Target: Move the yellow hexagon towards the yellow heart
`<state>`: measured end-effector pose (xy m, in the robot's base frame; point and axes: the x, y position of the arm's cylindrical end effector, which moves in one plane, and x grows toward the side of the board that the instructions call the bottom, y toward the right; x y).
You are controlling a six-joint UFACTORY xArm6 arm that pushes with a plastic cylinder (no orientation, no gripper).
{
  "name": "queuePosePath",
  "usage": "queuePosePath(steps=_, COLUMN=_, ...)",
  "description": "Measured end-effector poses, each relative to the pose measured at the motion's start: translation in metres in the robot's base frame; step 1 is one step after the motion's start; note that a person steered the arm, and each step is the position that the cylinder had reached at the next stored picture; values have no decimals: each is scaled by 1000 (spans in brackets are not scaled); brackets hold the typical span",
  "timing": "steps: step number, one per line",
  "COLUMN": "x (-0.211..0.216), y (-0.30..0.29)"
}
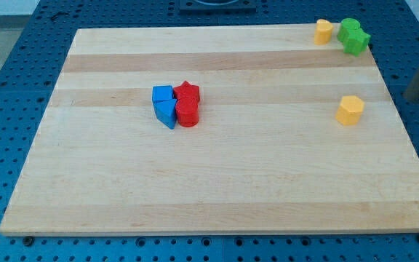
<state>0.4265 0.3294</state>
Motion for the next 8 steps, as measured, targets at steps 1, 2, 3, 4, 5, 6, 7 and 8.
queuePosePath(steps=1, x=56, y=-27)
queuePosePath(steps=2, x=65, y=-83)
queuePosePath(steps=3, x=49, y=-111)
queuePosePath(steps=4, x=21, y=-111)
queuePosePath(steps=5, x=-4, y=-111)
queuePosePath(steps=6, x=-13, y=-108)
queuePosePath(steps=7, x=-25, y=-108)
queuePosePath(steps=8, x=-40, y=-108)
